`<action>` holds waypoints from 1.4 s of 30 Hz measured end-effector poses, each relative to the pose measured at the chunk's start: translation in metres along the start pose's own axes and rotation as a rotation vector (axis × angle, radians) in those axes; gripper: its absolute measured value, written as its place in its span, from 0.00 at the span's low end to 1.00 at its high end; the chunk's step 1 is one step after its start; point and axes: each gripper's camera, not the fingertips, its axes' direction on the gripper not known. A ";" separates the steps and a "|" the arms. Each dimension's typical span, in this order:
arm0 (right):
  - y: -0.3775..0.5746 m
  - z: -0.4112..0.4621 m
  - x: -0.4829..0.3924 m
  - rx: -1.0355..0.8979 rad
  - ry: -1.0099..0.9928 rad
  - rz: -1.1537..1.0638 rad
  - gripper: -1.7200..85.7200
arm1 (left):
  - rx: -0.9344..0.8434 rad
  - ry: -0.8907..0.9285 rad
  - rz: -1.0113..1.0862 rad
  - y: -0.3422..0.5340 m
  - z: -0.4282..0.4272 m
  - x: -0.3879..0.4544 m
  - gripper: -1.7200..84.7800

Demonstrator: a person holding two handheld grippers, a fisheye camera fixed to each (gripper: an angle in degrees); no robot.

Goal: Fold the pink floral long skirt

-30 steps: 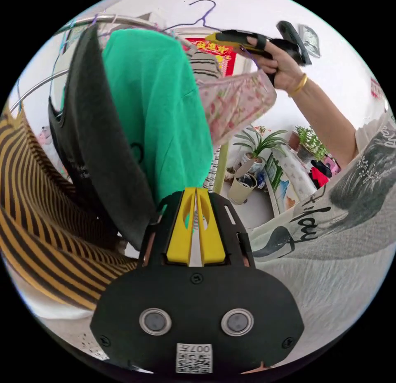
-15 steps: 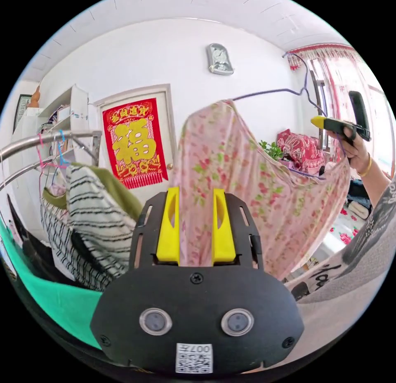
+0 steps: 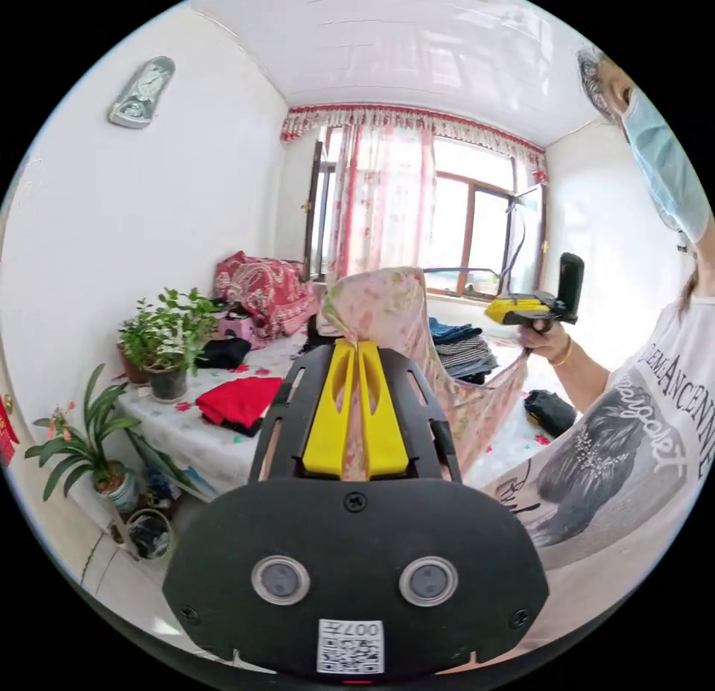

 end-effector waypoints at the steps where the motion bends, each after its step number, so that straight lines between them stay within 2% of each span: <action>1: 0.007 -0.001 0.007 -0.037 0.034 0.014 0.02 | 0.005 0.052 -0.009 -0.003 0.013 -0.001 0.01; 3: 0.038 -0.004 0.035 -0.170 0.129 0.058 0.02 | -0.048 0.072 -0.081 -0.017 0.066 -0.013 0.01; 4: 0.046 -0.009 0.044 -0.171 0.135 0.083 0.02 | -0.065 0.068 -0.097 -0.020 0.078 -0.019 0.01; 9: 0.135 -0.092 0.145 0.100 0.017 0.450 0.03 | -0.062 0.237 -0.336 -0.037 0.158 -0.086 0.01; 11: 0.169 -0.122 0.174 0.228 0.038 0.580 0.03 | -0.075 0.137 -0.371 -0.044 0.179 -0.100 0.01; 13: 0.209 -0.155 0.206 0.368 0.036 0.737 0.04 | -0.068 0.127 -0.389 -0.053 0.197 -0.119 0.01; 16: 0.263 -0.208 0.239 0.423 0.322 0.953 0.08 | -0.140 0.195 -0.295 -0.075 0.245 -0.134 0.01; 18: 0.307 -0.242 0.267 0.263 0.609 1.171 0.10 | -0.215 0.212 -0.216 -0.088 0.288 -0.139 0.01; 19: 0.319 -0.250 0.273 0.205 0.689 1.225 0.10 | -0.227 0.222 -0.209 -0.089 0.299 -0.141 0.01; 21: 0.377 -0.272 0.299 -0.063 0.926 1.422 0.13 | -0.260 0.276 -0.226 -0.093 0.338 -0.158 0.01; 24: 0.459 -0.291 0.312 -0.302 0.957 1.730 0.14 | -0.295 0.305 -0.252 -0.096 0.377 -0.183 0.01; 26: 0.490 -0.294 0.304 -0.371 0.994 1.845 0.13 | -0.322 0.304 -0.245 -0.100 0.397 -0.198 0.01; 28: 0.500 -0.292 0.294 -0.342 1.004 1.903 0.13 | -0.348 0.298 -0.239 -0.104 0.414 -0.213 0.01; 30: 0.483 -0.266 0.291 -0.200 0.882 1.805 0.13 | -0.374 0.289 -0.234 -0.108 0.436 -0.234 0.01; 32: 0.457 -0.222 0.302 -0.192 0.699 1.669 0.13 | -0.392 0.283 -0.235 -0.108 0.453 -0.249 0.01; 33: 0.438 -0.185 0.311 -0.226 0.560 1.571 0.13 | -0.405 0.286 -0.243 -0.107 0.466 -0.259 0.01; 37: 0.384 -0.073 0.330 -0.340 0.241 1.332 0.13 | -0.440 0.301 -0.269 -0.104 0.503 -0.285 0.01; 39: 0.362 -0.008 0.337 -0.458 0.061 1.201 0.13 | -0.460 0.306 -0.267 -0.102 0.524 -0.302 0.01; 42: 0.360 0.054 0.337 -0.634 -0.126 1.143 0.11 | -0.502 0.295 -0.243 -0.098 0.550 -0.323 0.01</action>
